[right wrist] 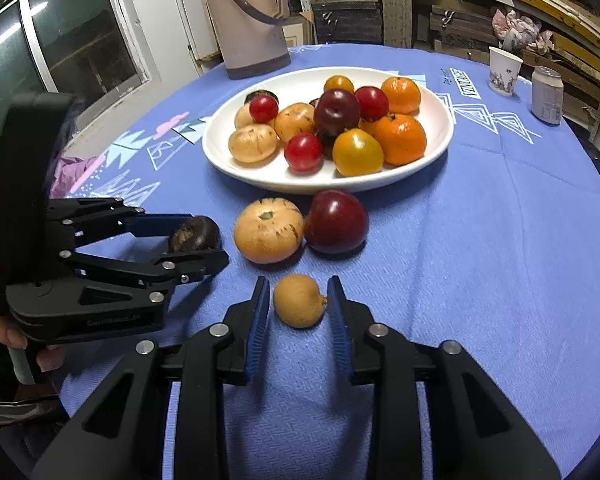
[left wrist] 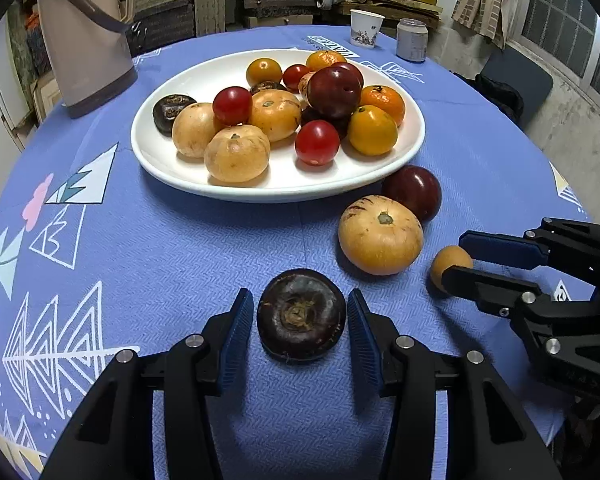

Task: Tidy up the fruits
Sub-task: 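Grasp the dark brown fruit with the left gripper while the right grasps the small tan fruit, then carry the dark brown and tan fruits over the plate and open both grippers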

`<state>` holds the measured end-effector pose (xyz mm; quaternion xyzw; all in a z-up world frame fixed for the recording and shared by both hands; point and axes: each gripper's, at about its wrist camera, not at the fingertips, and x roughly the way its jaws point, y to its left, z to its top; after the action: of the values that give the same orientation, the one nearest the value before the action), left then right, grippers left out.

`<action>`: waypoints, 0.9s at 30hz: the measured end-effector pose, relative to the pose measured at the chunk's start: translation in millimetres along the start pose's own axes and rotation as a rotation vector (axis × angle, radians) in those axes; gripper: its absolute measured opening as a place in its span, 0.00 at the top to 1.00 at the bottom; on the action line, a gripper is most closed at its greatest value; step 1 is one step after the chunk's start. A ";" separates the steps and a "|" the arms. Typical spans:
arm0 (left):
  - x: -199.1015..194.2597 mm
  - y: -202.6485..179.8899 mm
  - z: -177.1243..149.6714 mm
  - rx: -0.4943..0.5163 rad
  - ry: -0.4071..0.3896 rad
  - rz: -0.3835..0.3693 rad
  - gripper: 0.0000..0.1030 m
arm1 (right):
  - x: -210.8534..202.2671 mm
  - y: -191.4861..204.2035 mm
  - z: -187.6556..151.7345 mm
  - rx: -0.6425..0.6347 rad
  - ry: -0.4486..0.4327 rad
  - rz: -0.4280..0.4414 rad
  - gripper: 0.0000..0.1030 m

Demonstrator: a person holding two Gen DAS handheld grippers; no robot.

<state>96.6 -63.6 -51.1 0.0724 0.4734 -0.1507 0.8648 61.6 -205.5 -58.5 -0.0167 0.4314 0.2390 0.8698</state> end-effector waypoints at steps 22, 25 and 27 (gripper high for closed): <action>-38.1 15.8 19.8 -0.025 -0.087 0.018 0.60 | -27.1 0.9 17.1 -0.011 -0.090 -0.017 0.76; -49.4 19.5 38.0 -0.027 -0.117 0.013 0.60 | -39.4 -2.3 33.4 -0.009 -0.130 -0.009 0.76; -52.0 20.7 48.9 -0.028 -0.132 0.019 0.60 | -44.3 -4.1 46.6 -0.015 -0.152 -0.007 0.76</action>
<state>116.1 -47.2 18.7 0.0547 0.4166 -0.1403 0.8965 75.2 -216.0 3.6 -0.0066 0.3625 0.2395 0.9007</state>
